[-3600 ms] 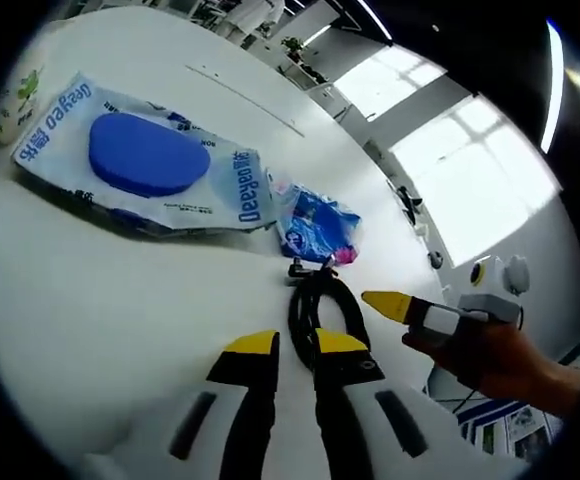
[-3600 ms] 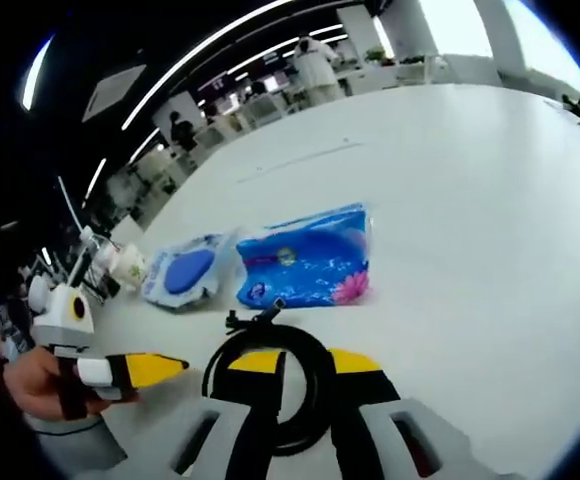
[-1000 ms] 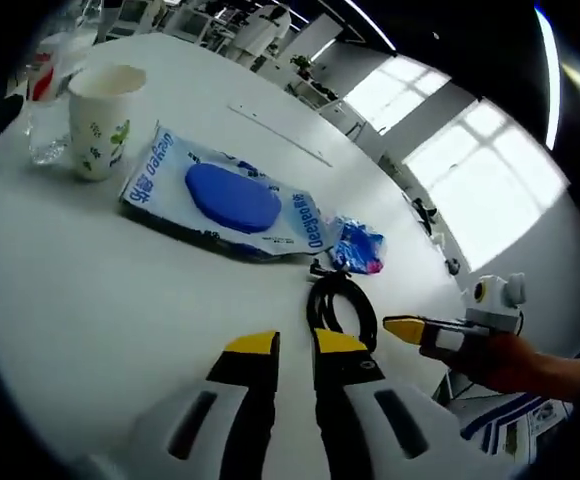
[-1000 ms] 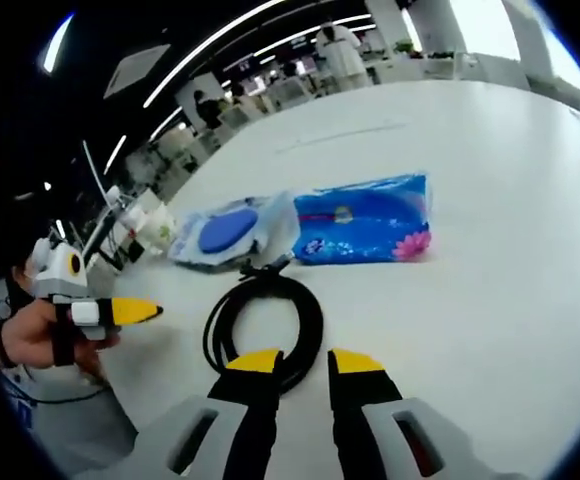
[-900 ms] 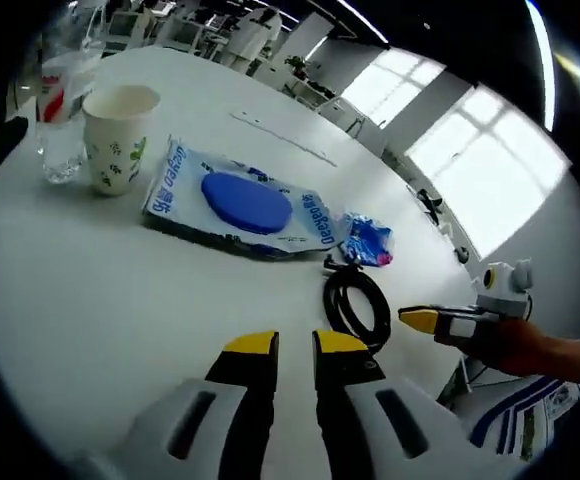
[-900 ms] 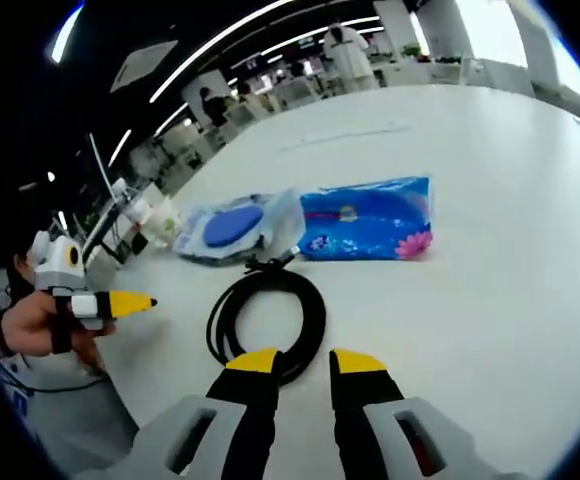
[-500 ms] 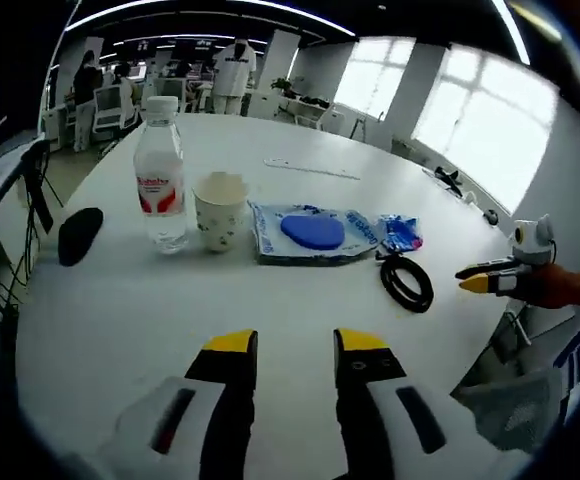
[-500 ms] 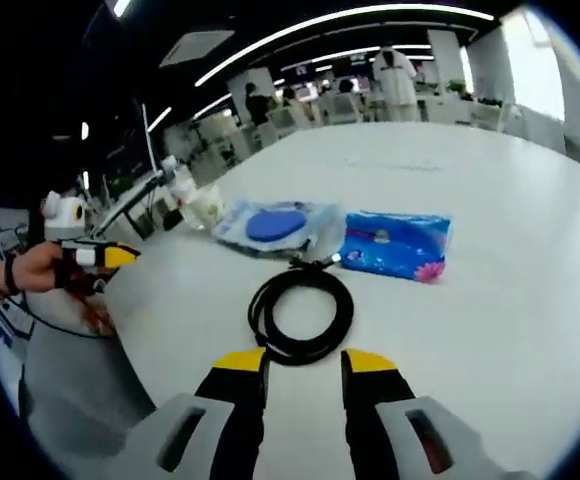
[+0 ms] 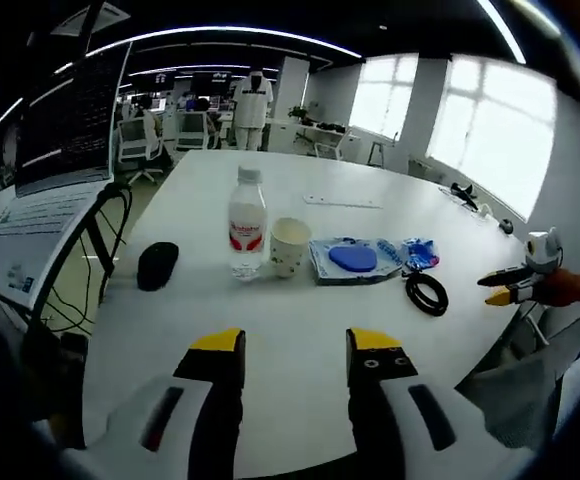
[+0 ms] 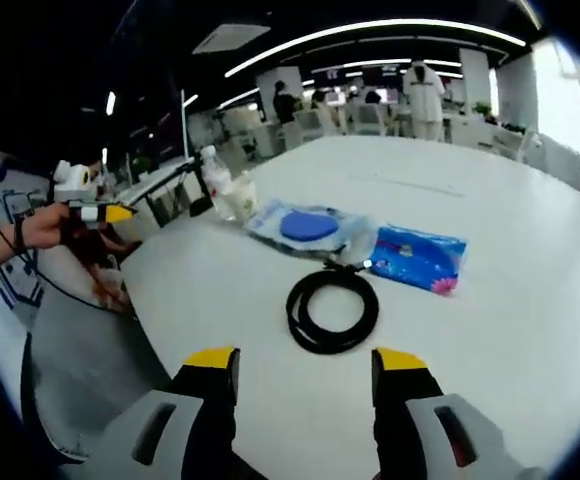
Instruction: Arrange the tabletop items into an orderly group along one side of the table until the central work area is clear of visible clutter.
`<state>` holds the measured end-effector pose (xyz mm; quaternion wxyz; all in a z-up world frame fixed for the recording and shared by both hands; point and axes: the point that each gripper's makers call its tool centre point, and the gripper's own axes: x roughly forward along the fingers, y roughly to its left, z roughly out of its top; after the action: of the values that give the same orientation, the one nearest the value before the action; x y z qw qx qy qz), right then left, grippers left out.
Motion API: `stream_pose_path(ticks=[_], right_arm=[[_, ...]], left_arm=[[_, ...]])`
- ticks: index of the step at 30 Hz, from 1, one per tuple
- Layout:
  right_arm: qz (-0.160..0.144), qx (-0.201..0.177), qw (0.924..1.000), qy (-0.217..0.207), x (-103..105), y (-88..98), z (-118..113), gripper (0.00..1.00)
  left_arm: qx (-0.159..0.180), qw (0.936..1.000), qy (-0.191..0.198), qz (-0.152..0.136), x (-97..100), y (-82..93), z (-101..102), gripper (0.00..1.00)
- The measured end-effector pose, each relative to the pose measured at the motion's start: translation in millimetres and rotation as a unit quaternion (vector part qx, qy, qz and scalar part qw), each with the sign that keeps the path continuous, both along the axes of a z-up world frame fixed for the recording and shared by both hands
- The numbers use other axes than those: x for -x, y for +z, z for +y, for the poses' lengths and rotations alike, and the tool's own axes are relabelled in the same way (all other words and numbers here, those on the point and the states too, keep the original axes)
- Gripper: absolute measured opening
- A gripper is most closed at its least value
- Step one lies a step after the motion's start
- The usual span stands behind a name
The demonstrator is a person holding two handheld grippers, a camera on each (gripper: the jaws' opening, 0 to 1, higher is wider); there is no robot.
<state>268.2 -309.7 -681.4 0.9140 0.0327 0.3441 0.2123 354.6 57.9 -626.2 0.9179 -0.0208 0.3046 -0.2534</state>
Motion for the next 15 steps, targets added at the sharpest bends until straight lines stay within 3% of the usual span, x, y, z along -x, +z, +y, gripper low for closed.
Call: stream_pose_path(ticks=[15], right_arm=[[-0.010,0.002,1.0000,0.000,-0.3,8.6,1.4,0.54]], left_arm=[[0.013,0.9999,0.007,-0.006,-0.1,4.3,3.9,0.40]])
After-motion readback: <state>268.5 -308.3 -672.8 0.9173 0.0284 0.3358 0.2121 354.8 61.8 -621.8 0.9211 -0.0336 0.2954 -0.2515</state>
